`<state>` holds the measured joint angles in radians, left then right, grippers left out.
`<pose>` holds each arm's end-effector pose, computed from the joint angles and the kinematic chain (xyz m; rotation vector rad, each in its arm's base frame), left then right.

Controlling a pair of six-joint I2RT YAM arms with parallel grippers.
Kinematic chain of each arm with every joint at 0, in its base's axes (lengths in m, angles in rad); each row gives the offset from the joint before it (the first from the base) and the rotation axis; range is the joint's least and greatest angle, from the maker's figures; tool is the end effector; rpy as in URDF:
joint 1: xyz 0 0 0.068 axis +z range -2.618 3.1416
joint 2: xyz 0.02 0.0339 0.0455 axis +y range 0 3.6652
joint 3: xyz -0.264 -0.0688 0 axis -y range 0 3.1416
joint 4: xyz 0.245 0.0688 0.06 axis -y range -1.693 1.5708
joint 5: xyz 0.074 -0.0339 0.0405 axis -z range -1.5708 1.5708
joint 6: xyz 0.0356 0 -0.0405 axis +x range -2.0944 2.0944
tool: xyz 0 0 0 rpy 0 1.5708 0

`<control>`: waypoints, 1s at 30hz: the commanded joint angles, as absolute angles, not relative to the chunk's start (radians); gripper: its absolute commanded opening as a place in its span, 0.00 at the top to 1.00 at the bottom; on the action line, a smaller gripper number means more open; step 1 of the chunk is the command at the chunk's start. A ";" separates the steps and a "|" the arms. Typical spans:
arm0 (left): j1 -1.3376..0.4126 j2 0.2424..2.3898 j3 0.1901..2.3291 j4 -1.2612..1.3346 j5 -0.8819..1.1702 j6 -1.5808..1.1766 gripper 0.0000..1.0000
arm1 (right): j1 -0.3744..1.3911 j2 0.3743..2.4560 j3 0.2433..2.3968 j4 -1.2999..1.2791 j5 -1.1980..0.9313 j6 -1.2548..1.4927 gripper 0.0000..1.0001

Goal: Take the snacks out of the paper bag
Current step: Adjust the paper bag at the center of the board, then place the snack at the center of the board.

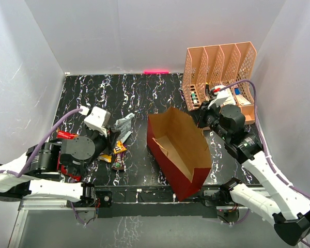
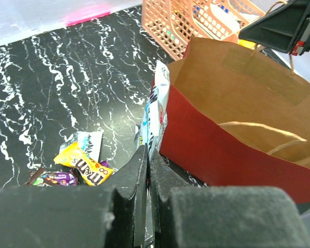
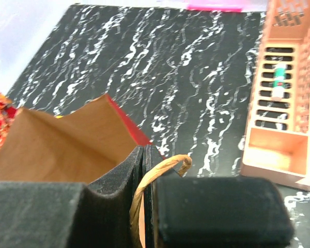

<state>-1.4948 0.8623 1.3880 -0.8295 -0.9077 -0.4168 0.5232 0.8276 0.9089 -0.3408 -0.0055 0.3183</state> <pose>0.0372 -0.1191 0.4601 0.3462 1.7532 -0.5358 0.1616 0.0934 0.3595 -0.1954 1.8616 0.5927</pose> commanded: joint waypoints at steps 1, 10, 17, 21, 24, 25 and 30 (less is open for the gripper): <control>-1.499 0.852 1.412 -0.924 -1.005 -0.500 1.00 | 0.453 0.856 0.985 -0.274 0.025 0.234 0.93; -1.498 0.885 1.333 -1.036 -1.010 -0.680 1.00 | 0.228 0.940 1.007 -0.255 -0.183 0.198 0.93; -1.490 0.867 1.142 -0.962 -0.945 -0.749 1.00 | 0.208 0.882 1.000 -0.331 -0.257 0.189 0.93; -1.389 0.882 1.047 -0.842 -0.826 -0.695 1.00 | 0.209 0.849 1.019 -0.336 -0.336 0.203 0.93; -1.181 0.903 0.988 -0.741 -0.645 -0.613 1.00 | 0.209 0.874 1.051 -0.332 -0.344 0.201 0.93; -1.108 0.907 0.967 -0.709 -0.575 -0.582 1.00 | 0.208 0.888 1.057 -0.334 -0.332 0.192 0.93; -0.829 0.947 0.912 -0.618 -0.381 -0.507 1.00 | 0.208 0.926 1.047 -0.343 -0.282 0.175 0.93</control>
<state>-0.9855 0.9314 0.9314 -0.7254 -0.5827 -0.5896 0.2092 0.9039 1.0153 -0.3653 -0.3058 0.2001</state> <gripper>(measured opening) 0.009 0.076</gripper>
